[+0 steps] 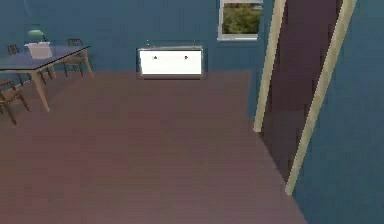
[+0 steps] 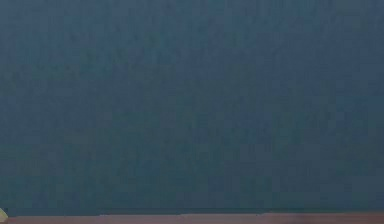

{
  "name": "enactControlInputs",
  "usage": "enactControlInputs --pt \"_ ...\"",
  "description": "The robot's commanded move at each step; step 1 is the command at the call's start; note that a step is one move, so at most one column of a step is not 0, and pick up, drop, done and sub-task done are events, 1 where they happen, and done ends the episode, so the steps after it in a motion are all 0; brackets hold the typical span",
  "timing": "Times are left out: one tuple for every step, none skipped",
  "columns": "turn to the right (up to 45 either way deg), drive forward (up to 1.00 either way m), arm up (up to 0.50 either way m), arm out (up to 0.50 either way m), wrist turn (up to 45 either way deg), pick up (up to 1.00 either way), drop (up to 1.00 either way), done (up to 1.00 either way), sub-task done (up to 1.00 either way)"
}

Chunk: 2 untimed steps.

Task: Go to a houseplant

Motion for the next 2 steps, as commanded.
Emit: enactControlInputs --pt "0.0 1.0 0.0 0.0 0.0 0.0 0.0 0.0 0.0" --pt "0.0 1.0 0.0 0.0 0.0 0.0 0.0 0.0 0.0"
